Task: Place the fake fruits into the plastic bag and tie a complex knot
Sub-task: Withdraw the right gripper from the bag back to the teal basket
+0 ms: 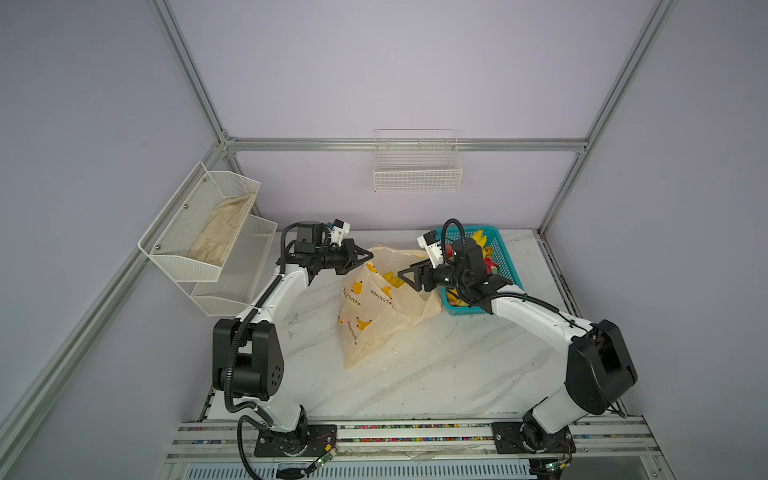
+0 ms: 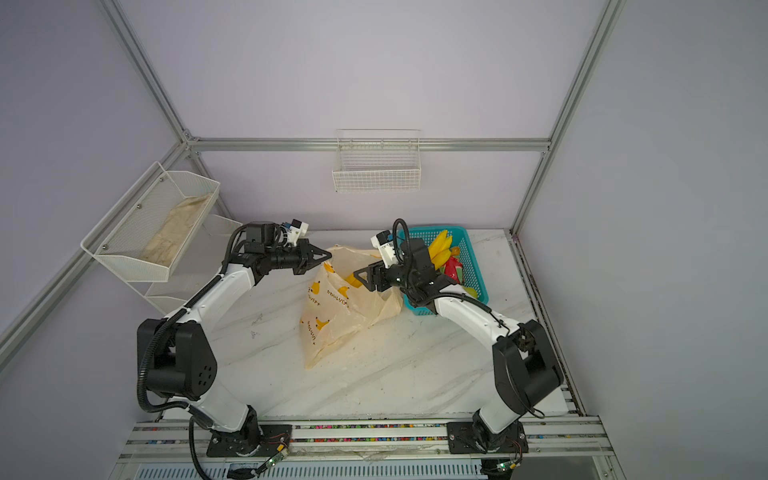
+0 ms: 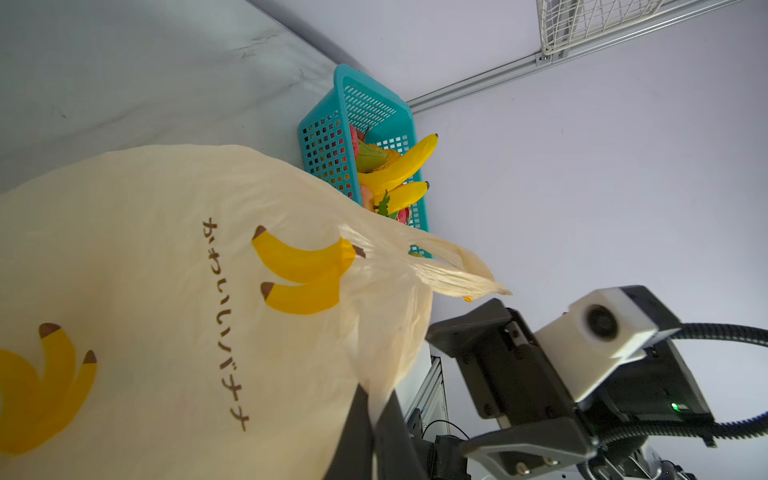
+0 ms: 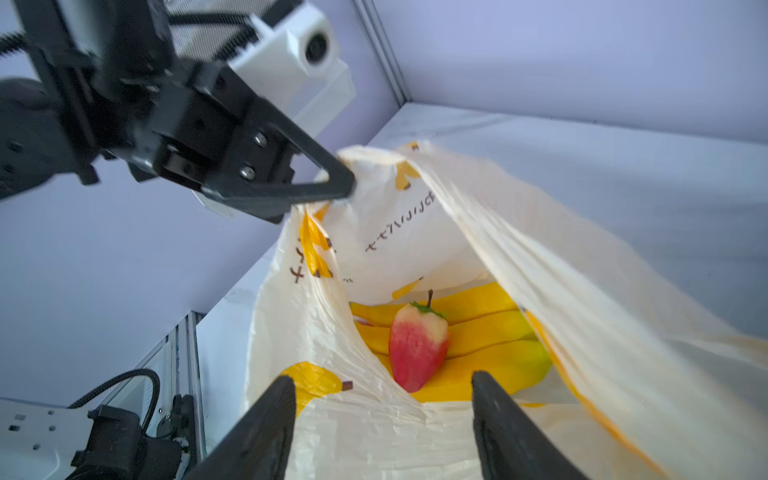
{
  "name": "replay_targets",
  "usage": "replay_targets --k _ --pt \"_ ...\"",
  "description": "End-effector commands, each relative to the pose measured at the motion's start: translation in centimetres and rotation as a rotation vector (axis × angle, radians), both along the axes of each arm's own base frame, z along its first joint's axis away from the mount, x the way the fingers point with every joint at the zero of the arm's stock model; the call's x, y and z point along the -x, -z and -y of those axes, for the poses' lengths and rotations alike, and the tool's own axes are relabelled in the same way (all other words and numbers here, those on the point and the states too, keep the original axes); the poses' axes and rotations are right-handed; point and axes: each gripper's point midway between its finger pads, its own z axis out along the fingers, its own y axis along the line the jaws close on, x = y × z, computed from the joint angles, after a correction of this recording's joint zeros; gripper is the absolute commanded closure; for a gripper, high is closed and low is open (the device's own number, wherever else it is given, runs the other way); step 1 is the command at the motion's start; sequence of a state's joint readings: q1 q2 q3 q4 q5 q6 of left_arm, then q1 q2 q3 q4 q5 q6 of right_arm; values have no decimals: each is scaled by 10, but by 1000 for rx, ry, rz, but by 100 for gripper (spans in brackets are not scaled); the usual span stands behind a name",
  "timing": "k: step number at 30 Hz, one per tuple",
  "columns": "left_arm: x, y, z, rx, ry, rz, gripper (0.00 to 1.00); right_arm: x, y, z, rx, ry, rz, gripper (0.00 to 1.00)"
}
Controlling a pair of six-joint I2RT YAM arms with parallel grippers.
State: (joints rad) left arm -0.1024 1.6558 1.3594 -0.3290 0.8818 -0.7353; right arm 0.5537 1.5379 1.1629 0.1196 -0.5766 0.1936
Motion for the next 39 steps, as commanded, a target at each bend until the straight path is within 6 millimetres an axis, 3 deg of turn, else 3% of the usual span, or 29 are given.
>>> replay_targets --k 1,3,6,11,13,16,22,30,35,39 --pt "2 -1 -4 -11 4 46 100 10 -24 8 -28 13 61 31" --pt "1 0 -4 -13 2 46 100 8 -33 23 -29 98 63 30" --pt "2 0 -4 -13 3 45 100 -6 -38 76 46 360 77 28" --pt "2 0 -4 -11 2 42 100 -16 1 185 406 835 63 23" --pt "2 0 -4 -11 2 43 100 -16 17 215 540 944 36 22" --pt "1 1 -4 -12 1 39 100 -16 38 243 704 1025 -11 21" --pt "2 -1 -4 -10 1 43 100 -21 79 277 917 1075 -110 20" --pt "2 0 -4 -10 0 39 100 -31 113 285 1035 1061 -173 30" --pt "2 1 -4 -11 0 36 100 -38 121 287 1070 1065 -180 45" --pt "2 0 -4 -9 2 38 100 -40 126 293 1109 1083 -180 47"
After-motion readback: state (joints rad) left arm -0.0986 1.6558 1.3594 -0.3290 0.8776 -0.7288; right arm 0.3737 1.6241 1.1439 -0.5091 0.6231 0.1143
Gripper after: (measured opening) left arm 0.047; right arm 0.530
